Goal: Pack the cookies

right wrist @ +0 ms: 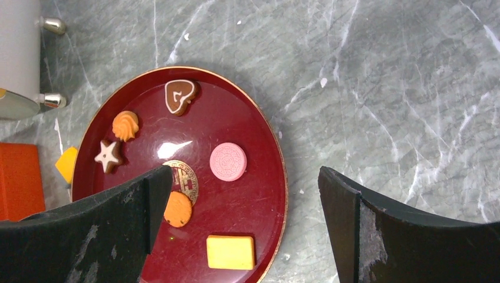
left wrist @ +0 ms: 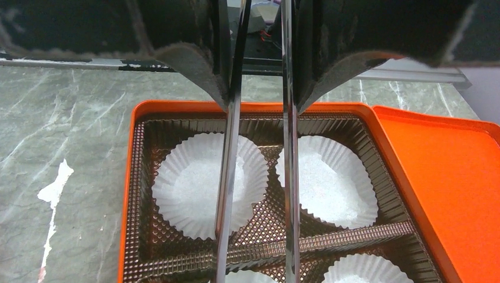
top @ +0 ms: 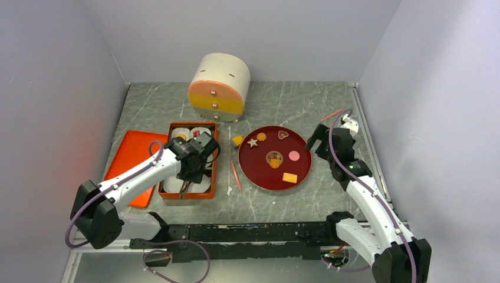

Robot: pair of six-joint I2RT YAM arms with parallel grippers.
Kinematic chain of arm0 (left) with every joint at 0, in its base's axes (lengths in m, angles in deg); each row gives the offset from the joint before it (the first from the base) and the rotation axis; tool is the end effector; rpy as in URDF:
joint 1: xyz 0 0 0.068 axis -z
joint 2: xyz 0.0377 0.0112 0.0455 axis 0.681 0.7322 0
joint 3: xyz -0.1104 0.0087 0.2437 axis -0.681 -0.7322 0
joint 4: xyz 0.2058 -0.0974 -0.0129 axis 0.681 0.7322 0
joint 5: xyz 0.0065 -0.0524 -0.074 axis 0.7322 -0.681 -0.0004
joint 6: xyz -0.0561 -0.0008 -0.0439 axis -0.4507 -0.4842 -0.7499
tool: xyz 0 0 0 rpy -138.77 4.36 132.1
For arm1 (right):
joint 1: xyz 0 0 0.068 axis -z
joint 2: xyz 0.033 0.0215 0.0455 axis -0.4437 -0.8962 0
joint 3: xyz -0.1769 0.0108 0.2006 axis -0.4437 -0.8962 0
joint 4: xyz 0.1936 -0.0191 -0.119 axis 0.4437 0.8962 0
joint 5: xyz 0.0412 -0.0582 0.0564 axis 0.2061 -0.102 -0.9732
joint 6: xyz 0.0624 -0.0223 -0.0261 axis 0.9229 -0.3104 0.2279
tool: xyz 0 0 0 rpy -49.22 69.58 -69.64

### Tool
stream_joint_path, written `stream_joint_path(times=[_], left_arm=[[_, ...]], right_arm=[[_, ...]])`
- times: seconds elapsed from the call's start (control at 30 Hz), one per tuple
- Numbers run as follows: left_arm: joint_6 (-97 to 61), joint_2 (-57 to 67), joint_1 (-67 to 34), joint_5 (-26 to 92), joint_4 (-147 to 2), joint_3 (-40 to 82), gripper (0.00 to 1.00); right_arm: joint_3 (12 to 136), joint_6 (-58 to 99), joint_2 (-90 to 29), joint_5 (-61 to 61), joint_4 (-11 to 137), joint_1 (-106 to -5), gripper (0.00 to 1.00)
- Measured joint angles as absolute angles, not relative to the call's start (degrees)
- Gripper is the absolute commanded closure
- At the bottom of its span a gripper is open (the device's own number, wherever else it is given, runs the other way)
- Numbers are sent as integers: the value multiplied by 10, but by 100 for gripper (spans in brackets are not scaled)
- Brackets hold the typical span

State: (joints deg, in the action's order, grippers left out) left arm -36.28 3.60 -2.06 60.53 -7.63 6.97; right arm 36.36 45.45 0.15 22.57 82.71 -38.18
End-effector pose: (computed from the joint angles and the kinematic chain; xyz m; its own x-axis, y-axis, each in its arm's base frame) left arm 0.1567 -0.1103 0.2350 -0.9277 0.1845 -0.3246 0.1290 0.9742 0.1851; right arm 0.1821 0.0227 0.2553 -0.4457 0.4219 -0.7895 0.2904 0.9024 0.3183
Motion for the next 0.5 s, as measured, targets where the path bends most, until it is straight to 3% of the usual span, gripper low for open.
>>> stream_joint_path(times=[0.27,0.5], left_arm=[[-361,37,-22,602,-80,67,47],[-360,37,-22,603,-73,87,47]], right_arm=[[365,455,1,224,825,-382,0],[366,455,2,224,824,-382,0]])
